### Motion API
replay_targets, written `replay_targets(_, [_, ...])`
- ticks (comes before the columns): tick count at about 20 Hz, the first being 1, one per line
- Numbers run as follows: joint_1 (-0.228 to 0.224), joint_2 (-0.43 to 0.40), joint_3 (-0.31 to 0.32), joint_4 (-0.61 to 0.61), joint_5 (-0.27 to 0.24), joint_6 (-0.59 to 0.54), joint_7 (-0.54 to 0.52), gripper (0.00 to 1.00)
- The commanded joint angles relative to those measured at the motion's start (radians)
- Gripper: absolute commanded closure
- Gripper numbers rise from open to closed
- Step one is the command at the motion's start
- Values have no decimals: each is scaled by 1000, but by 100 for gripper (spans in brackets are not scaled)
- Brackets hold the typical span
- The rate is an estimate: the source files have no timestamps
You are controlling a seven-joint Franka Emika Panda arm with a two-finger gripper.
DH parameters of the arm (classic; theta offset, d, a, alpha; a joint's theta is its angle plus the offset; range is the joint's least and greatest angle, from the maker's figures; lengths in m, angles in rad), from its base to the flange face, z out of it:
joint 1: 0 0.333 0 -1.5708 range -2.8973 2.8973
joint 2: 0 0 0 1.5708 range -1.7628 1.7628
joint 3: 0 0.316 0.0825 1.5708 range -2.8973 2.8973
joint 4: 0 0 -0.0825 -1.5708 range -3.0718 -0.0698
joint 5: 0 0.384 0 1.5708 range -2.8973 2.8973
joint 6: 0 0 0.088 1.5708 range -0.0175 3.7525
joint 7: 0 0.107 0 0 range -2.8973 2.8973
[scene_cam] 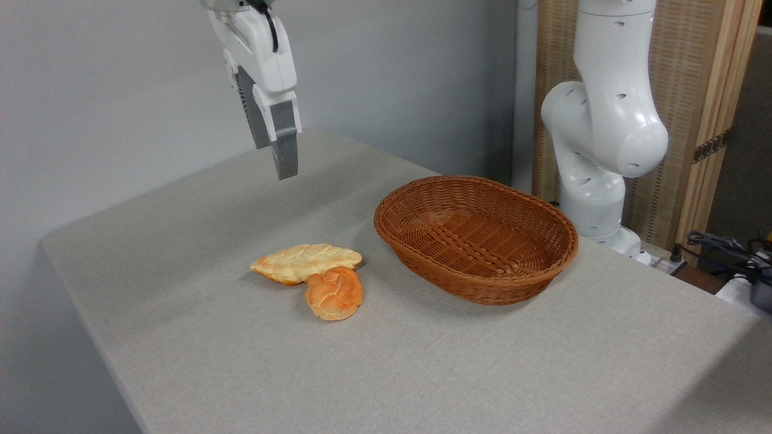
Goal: Put bread into the basket
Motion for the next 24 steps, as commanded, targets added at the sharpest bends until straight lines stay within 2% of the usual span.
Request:
replay_targets(1, [-1, -6, 9, 6, 8, -55, -17, 0])
replay_targets(7, [0, -3, 0, -18, 10, -41, -17, 0])
replay_targets(10, [3, -3, 11, -72, 10, 35, -9, 0])
replay_targets(16, [-5, 18, 6, -265, 10, 273, -6, 0])
replay_targets(21, [4, 45, 11, -331, 13, 295, 17, 0])
replay_targets(24, [4, 63, 34, -346, 79, 292, 20, 0])
